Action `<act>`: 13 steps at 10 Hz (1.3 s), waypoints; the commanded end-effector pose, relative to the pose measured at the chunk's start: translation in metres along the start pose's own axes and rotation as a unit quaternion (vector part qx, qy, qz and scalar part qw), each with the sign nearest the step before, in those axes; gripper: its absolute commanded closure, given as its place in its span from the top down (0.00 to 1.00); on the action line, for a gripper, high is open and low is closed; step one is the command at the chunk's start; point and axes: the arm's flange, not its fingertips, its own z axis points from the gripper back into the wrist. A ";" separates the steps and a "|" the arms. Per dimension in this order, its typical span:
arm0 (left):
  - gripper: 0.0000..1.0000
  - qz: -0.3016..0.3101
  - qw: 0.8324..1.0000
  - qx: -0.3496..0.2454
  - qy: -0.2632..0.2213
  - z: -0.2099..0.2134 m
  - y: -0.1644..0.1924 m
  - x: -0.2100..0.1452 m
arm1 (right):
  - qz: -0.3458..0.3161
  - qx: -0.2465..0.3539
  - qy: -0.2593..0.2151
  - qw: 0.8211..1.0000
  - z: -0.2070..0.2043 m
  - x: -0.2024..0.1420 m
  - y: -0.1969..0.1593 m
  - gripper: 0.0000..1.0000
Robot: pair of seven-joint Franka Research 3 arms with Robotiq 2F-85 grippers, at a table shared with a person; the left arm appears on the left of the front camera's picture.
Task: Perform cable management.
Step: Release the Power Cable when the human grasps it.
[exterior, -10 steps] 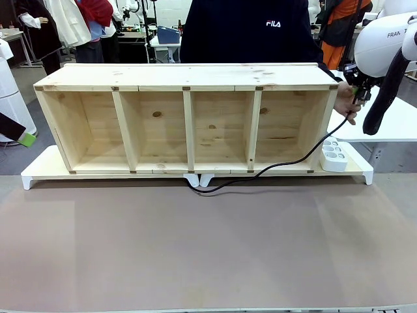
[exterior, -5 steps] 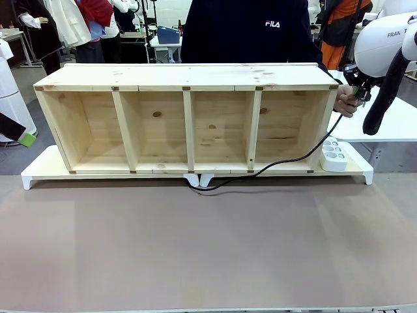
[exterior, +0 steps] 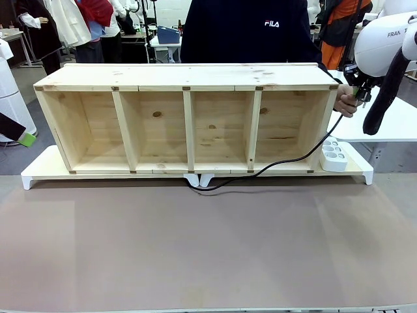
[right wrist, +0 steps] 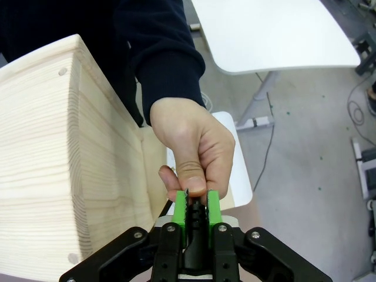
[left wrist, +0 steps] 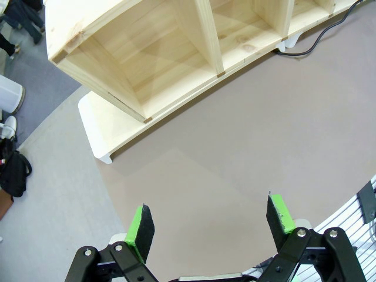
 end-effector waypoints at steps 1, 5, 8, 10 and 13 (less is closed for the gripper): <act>1.00 -0.001 1.000 -0.002 -0.002 0.000 0.000 0.001 | -0.005 -0.003 0.013 1.000 0.004 0.003 -0.001 0.36; 1.00 -0.001 1.000 -0.002 -0.002 0.000 0.000 0.001 | -0.001 -0.003 0.011 1.000 0.008 0.004 -0.001 0.58; 1.00 -0.001 1.000 -0.002 -0.002 0.000 0.000 0.001 | 0.001 -0.002 0.010 1.000 0.010 0.004 -0.001 1.00; 1.00 -0.001 1.000 -0.002 -0.002 0.000 0.000 0.001 | 0.009 0.010 -0.004 1.000 0.011 0.002 0.000 0.98; 1.00 -0.001 1.000 -0.002 -0.002 0.000 0.000 0.001 | -0.001 -0.002 -0.001 1.000 0.009 0.006 -0.001 0.98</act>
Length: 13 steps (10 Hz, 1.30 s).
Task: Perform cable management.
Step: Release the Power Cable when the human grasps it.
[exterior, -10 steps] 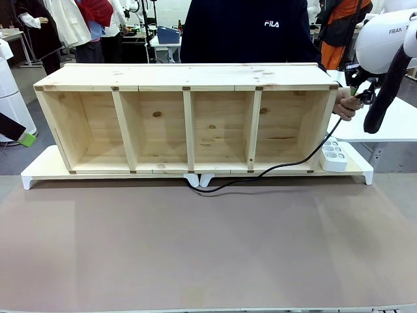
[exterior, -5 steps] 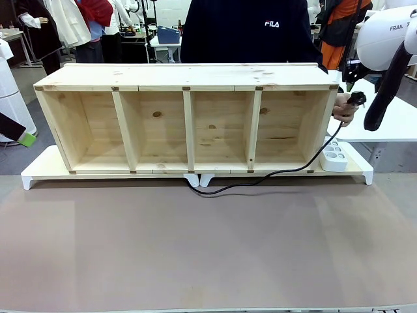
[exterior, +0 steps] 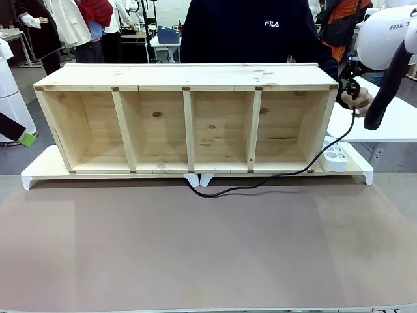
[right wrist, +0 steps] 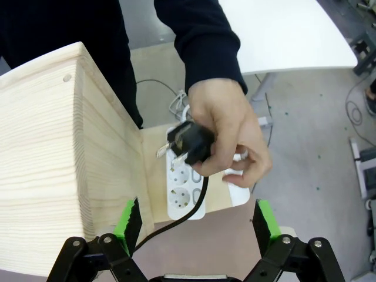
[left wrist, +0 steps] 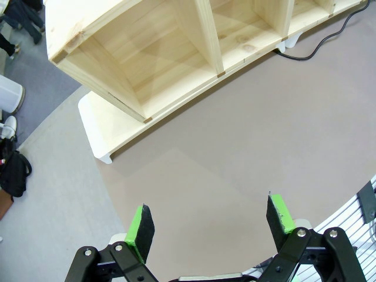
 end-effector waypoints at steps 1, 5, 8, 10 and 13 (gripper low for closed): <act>1.00 -0.001 1.000 -0.002 -0.002 0.000 0.000 0.001 | -0.001 0.000 0.001 1.000 -0.001 0.000 0.000 0.98; 1.00 -0.001 1.000 -0.002 -0.002 0.000 0.000 0.001 | -0.001 0.000 0.001 1.000 -0.001 0.000 0.000 0.98; 1.00 -0.001 1.000 -0.002 -0.002 0.000 0.000 0.001 | -0.001 0.000 0.001 1.000 -0.001 0.000 0.000 0.98; 1.00 -0.001 1.000 -0.002 -0.002 0.000 0.000 0.001 | -0.001 0.000 0.001 1.000 -0.001 0.000 0.000 0.98; 1.00 -0.001 1.000 -0.002 -0.002 0.000 0.000 0.001 | -0.001 0.000 0.001 1.000 -0.001 0.000 0.000 0.98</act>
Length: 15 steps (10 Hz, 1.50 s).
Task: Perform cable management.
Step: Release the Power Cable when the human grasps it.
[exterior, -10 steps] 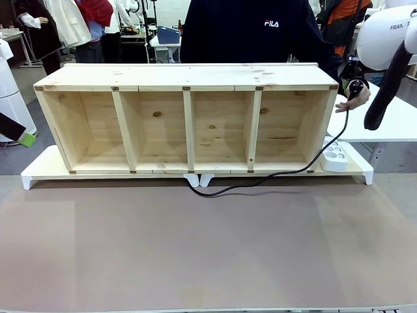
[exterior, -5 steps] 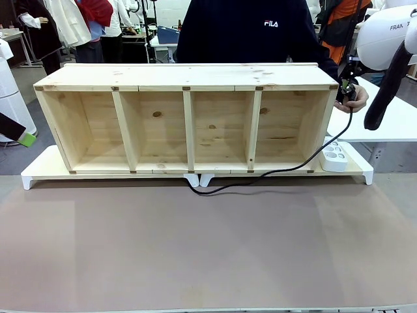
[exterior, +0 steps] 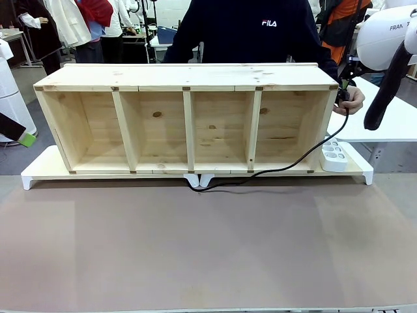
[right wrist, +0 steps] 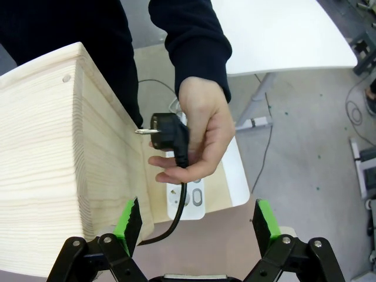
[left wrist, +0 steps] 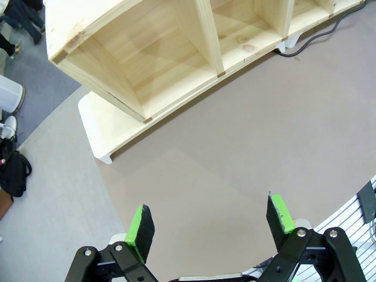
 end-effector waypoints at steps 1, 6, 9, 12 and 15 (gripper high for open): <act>1.00 -0.001 1.000 -0.002 -0.002 0.000 0.000 0.001 | 0.000 0.000 0.001 1.000 -0.001 0.000 0.000 0.98; 1.00 -0.001 1.000 -0.002 -0.002 0.000 0.000 0.001 | 0.000 0.000 0.001 1.000 -0.001 0.000 0.000 0.98; 1.00 -0.001 1.000 -0.002 -0.002 0.000 0.000 0.001 | 0.000 0.000 0.001 1.000 -0.001 0.000 0.000 0.98; 1.00 -0.001 1.000 -0.002 -0.002 0.000 0.000 0.001 | 0.000 0.000 0.001 1.000 -0.001 0.000 0.000 0.98; 1.00 -0.001 1.000 -0.002 -0.002 0.000 0.000 0.001 | 0.000 0.000 0.001 1.000 -0.001 0.000 0.000 0.98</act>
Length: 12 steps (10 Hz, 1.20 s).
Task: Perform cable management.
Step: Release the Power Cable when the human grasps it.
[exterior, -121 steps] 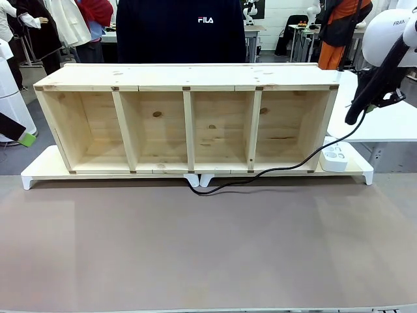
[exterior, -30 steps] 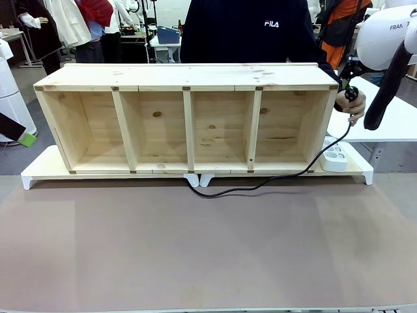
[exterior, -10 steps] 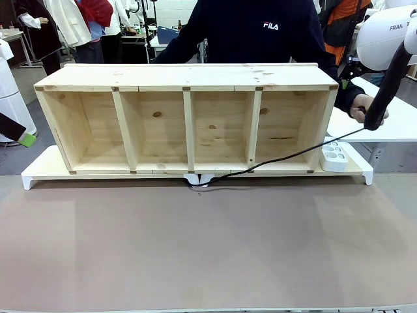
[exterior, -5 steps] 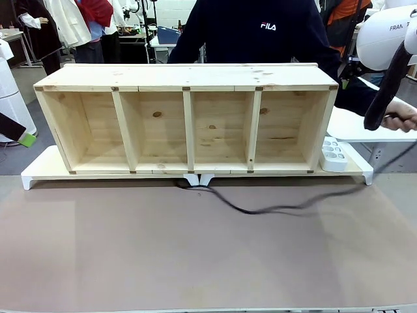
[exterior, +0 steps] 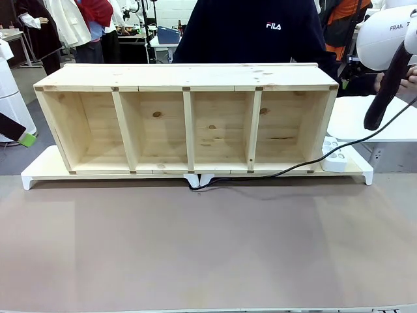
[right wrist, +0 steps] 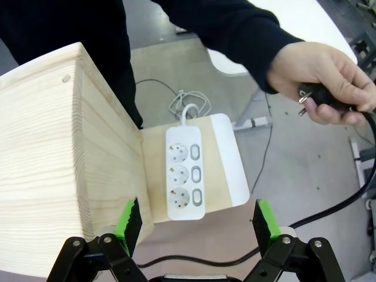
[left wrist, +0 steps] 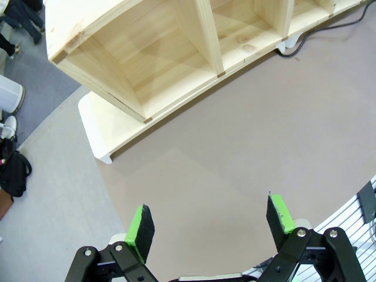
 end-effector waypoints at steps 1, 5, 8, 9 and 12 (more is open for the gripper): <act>1.00 -0.001 1.000 -0.002 -0.002 0.000 0.000 0.001 | 0.000 0.000 0.001 1.000 -0.001 0.000 0.000 0.98; 1.00 -0.001 1.000 -0.002 -0.002 0.000 0.000 0.001 | 0.000 0.000 0.001 1.000 -0.001 0.000 0.000 0.98; 1.00 -0.001 1.000 -0.002 -0.002 0.000 0.000 0.001 | 0.000 0.000 0.001 1.000 -0.001 0.000 0.000 0.98; 1.00 -0.001 1.000 -0.002 -0.002 0.000 0.000 0.001 | 0.000 0.000 0.001 1.000 -0.001 0.000 0.000 0.98; 1.00 -0.001 1.000 -0.002 -0.002 0.000 0.000 0.001 | 0.000 0.000 0.001 1.000 -0.001 0.000 0.000 0.98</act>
